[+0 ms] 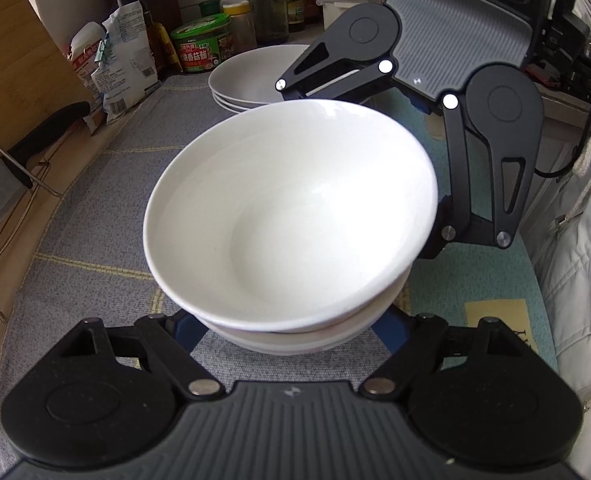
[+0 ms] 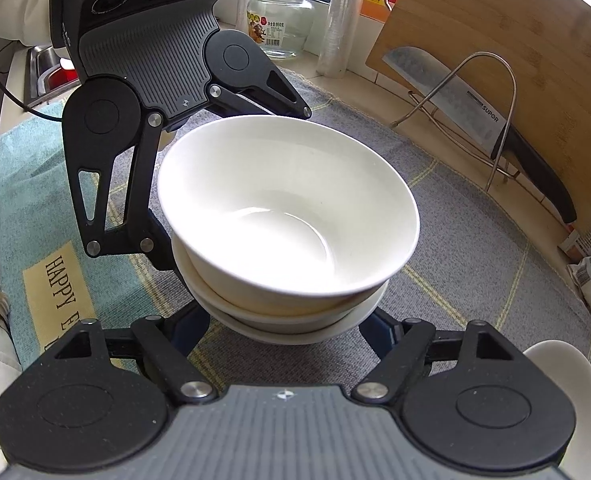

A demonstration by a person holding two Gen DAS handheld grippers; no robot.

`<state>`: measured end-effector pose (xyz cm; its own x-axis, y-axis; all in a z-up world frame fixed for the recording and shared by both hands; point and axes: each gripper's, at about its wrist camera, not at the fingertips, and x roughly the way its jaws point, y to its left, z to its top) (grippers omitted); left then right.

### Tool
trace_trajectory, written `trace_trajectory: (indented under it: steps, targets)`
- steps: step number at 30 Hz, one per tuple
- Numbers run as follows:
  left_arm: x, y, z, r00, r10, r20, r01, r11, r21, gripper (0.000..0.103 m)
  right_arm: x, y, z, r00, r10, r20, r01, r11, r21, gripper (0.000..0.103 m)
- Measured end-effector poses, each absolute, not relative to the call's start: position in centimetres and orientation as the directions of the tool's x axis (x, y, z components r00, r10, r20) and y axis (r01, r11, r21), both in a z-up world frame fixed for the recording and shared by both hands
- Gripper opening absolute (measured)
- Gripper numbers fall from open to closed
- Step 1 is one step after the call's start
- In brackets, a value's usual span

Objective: Organize plates and bowls
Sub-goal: 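Lift the bowl stack with the right tool and carry it to the plate stack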

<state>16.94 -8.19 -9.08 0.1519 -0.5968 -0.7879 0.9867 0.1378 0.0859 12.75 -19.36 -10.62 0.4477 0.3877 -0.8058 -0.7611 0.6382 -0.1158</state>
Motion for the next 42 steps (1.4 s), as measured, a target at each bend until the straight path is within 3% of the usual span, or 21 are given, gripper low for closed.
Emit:
trace_trajectory:
  steps: [22,42]
  targets:
    - [17.2,-9.0,-7.0,0.144,-0.518,-0.843,0.987,0.134,0.087,0.084,12.9,-20.5,-8.0,0.400,0.422,-0.814,-0.777,0.627,-0.057,0.084]
    - [17.8,-18.9,-4.0,0.169,-0.510,-0.844,0.984,0.043,0.171,0.084,11.9,-29.8,-4.0,0.469,0.364,-0.804,-0.724,0.680,-0.115,0.084]
